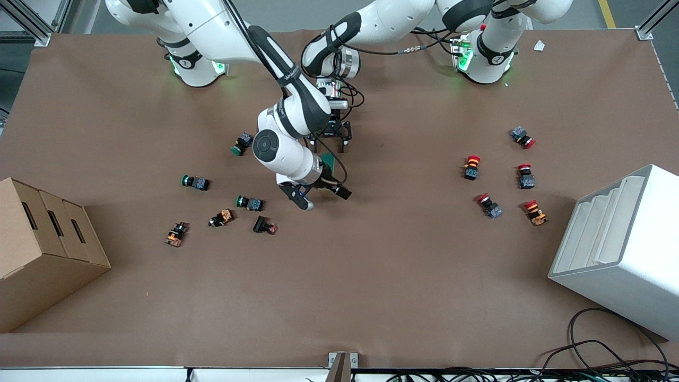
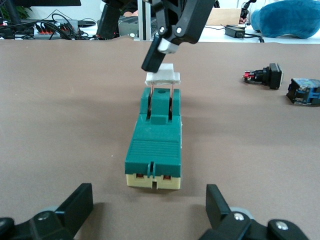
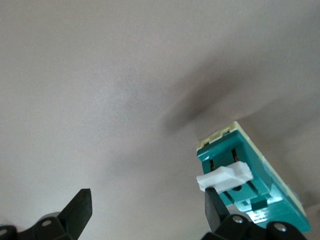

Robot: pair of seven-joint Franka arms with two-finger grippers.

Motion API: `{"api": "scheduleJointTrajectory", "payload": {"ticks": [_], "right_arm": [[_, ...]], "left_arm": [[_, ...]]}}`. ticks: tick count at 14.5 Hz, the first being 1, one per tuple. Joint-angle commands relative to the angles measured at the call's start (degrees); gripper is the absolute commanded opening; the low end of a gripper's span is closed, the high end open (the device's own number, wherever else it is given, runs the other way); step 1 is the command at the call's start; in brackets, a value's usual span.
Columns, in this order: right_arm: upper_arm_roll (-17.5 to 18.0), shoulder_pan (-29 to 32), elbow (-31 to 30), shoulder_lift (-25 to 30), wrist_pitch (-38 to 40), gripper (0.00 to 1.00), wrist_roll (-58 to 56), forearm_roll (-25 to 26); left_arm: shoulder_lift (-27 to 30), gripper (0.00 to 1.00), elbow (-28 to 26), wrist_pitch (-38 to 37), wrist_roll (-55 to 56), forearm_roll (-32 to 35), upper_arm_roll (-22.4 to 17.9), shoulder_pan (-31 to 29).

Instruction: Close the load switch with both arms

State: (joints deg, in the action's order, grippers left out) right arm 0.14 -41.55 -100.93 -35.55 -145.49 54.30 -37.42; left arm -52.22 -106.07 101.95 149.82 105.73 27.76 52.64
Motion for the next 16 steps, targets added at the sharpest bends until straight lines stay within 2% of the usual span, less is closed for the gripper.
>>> {"api": "scheduleJointTrajectory", "payload": {"ticks": [1,6,10,11,14,16], "right_arm": [[-0.49,0.68,0.74,-0.84,-0.23,1.00,-0.60,3.04],[-0.58,1.04,1.97,-3.38,-0.67,1.00,-2.44,4.63],[-1.27,2.35,2.23,-2.95,0.03,1.00,-3.93,5.59],[-1.45,3.14,2.23,-2.51,1.95,1.00,-4.02,6.99],[-2.24,7.44,3.72,1.78,13.00,1.00,-5.33,16.03],[-2.25,10.86,3.99,5.12,19.08,1.00,-10.32,21.22]], "left_arm": [[-3.60,0.99,1.92,1.85,1.88,-0.35,-0.51,0.45],[-3.33,0.99,1.83,1.85,1.79,-0.61,-0.51,0.45],[-3.24,0.99,1.83,1.85,1.87,-0.61,-0.51,0.45],[-3.24,0.99,1.83,1.85,1.88,-0.61,-0.51,0.45],[-3.16,0.99,1.83,1.85,1.88,-0.70,-0.51,0.45],[-3.07,0.99,1.83,1.85,1.79,-0.70,-0.51,0.36]]}}
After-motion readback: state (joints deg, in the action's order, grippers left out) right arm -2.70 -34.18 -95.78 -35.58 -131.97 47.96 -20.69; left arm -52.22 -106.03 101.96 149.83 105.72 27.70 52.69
